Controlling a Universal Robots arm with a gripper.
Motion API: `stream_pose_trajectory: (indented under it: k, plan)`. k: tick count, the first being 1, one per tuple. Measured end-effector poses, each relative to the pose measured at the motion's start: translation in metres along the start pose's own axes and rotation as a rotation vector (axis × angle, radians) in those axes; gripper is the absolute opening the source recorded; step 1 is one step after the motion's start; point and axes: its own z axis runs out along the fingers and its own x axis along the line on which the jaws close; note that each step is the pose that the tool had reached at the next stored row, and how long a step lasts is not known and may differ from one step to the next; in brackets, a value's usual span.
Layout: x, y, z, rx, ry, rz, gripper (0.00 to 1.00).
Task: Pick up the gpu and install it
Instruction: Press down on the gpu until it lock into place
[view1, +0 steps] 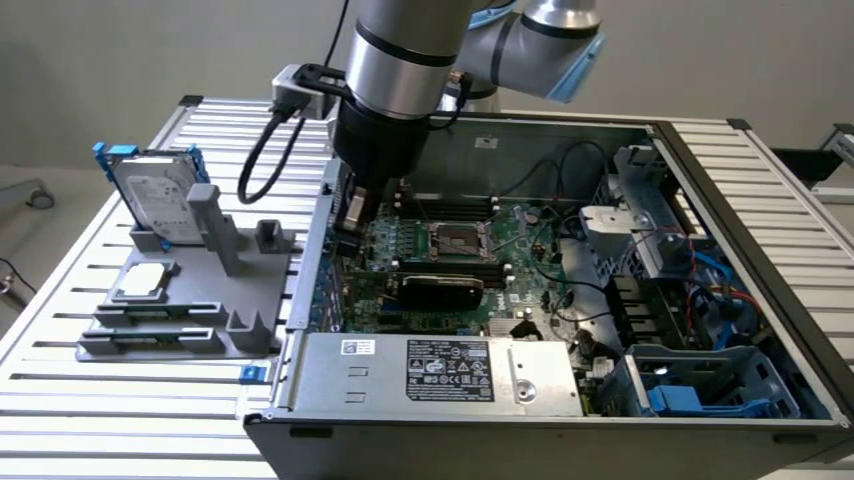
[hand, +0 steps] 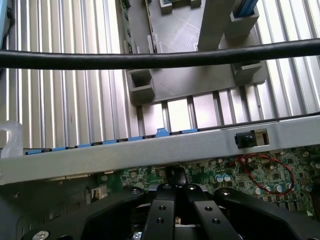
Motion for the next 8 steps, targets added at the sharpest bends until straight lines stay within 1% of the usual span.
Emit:
stream_pose_trajectory:
  k: [4,8]
  plan:
    - [0.0000,-0.0002,-0.0002,-0.0046,-0.0010,0.009,0.11]
    - [0.0000,-0.0008,-0.0012,-0.0083,0.0012,0.017,0.11]
